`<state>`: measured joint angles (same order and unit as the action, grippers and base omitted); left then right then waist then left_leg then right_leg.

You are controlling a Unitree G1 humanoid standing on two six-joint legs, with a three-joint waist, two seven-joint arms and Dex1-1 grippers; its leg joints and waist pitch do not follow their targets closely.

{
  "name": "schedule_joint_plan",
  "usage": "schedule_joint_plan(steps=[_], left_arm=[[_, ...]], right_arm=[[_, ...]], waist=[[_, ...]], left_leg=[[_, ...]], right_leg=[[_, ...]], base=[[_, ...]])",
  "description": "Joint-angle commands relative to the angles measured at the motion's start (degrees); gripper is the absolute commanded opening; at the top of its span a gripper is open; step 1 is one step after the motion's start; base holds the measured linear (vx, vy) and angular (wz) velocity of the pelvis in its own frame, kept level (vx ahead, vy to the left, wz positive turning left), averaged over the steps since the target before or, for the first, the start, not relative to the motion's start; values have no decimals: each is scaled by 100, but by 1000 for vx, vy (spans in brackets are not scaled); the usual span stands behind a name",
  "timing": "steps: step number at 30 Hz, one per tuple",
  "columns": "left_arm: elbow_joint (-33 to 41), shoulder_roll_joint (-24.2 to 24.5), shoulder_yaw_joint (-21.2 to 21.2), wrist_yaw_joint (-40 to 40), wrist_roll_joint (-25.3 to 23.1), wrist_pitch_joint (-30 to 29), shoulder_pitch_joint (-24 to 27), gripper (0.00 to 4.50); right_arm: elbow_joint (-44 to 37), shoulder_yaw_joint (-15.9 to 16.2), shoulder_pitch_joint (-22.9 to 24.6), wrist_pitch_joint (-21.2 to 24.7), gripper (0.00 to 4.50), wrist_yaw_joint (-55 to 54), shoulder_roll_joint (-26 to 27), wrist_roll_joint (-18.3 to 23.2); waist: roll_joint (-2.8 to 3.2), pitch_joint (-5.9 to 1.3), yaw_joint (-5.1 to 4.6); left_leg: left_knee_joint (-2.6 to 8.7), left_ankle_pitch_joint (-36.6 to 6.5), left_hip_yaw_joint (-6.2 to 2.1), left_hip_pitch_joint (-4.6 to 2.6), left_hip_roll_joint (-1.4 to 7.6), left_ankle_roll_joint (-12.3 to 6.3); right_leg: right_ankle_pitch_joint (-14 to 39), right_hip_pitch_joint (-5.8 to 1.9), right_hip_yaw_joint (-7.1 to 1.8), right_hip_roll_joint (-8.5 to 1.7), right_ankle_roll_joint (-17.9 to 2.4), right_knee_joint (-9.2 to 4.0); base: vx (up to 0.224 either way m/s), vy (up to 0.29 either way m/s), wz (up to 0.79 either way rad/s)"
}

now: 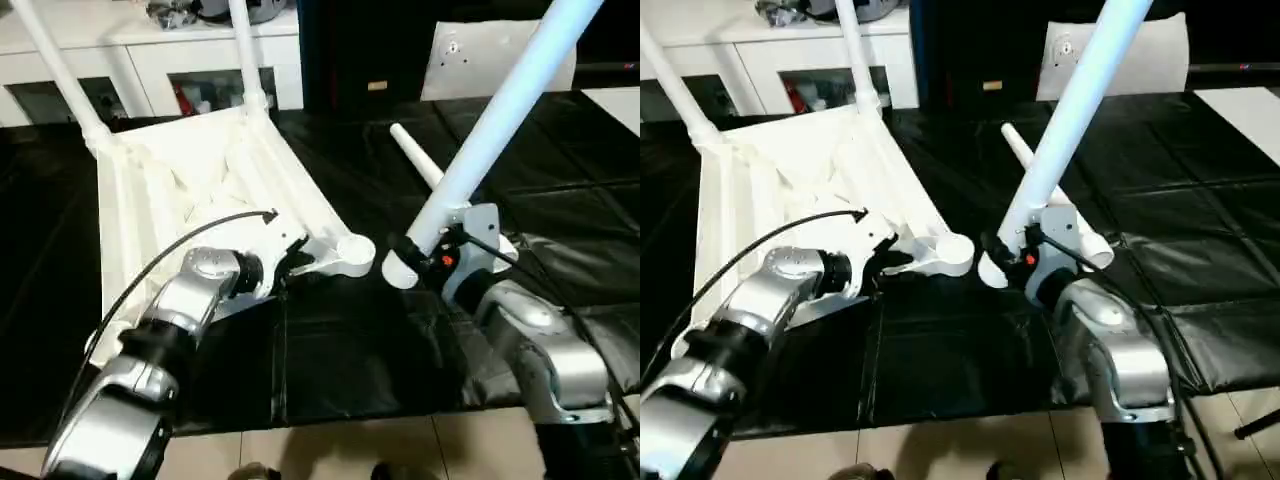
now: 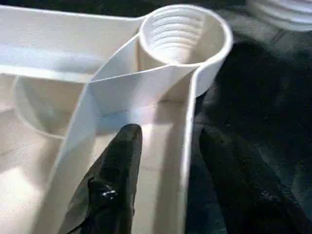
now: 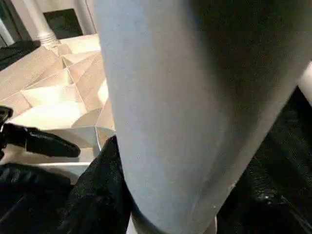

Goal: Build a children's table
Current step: Insert table leg to table base

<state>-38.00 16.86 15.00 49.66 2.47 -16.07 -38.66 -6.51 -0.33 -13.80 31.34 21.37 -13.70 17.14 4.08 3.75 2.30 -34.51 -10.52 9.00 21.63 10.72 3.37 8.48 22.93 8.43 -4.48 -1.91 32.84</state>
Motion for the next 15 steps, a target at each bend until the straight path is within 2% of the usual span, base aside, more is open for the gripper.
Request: schedule_joint_plan(steps=[1,2,4,7,9,10,13,15], left_arm=[[-61,60,25,-32,-77,-35,-73,187],[-82,73,9,19,-73,-40,-100,174],[-104,79,2,59,-72,-34,-113,155],[-172,105,-25,158,-79,22,-120,129],[-185,167,39,248,-139,37,-89,111],[-183,193,65,249,-171,51,-74,98],[-153,257,113,266,-233,77,-42,71],[-93,304,119,334,-230,88,-26,67]], right_arm=[[-108,2,-69,23,188,50,-43,-24],[-75,1,-90,12,188,54,-39,-24],[-72,4,-98,15,188,57,-28,-9],[-27,53,-133,-14,188,76,-16,-4],[3,73,-153,-26,188,96,-13,-9],[5,82,-157,-27,188,107,-16,-12],[-1,97,-168,-17,188,136,-33,-1],[26,132,-209,-18,188,165,-44,-15]], waist=[[-105,-484,35],[-125,-475,32],[-107,-471,34],[-134,-462,35],[-119,-468,40],[-150,-465,36],[-125,-469,46],[-161,-462,42]], left_leg=[[342,-843,-58,-44,181,-460],[345,-870,-54,-49,186,-459],[341,-898,-47,-53,176,-449],[345,-947,-46,-58,173,-431],[346,-933,-53,-59,176,-420],[351,-928,-52,-55,180,-424],[354,-896,-59,-60,192,-430],[352,-920,-48,-50,179,-430]], right_leg=[[2172,-357,-324,-453,-321,-492],[2222,-350,-324,-451,-331,-499],[2303,-348,-323,-456,-331,-513],[2434,-344,-316,-454,-282,-533],[2452,-347,-320,-462,-256,-527],[2440,-344,-322,-458,-251,-526],[2350,-341,-329,-461,-282,-506],[2402,-350,-328,-467,-289,-512]], base=[[0,0,0],[0,0,0],[0,0,0],[0,0,0],[0,0,0],[0,0,0],[0,0,0],[0,0,0]])
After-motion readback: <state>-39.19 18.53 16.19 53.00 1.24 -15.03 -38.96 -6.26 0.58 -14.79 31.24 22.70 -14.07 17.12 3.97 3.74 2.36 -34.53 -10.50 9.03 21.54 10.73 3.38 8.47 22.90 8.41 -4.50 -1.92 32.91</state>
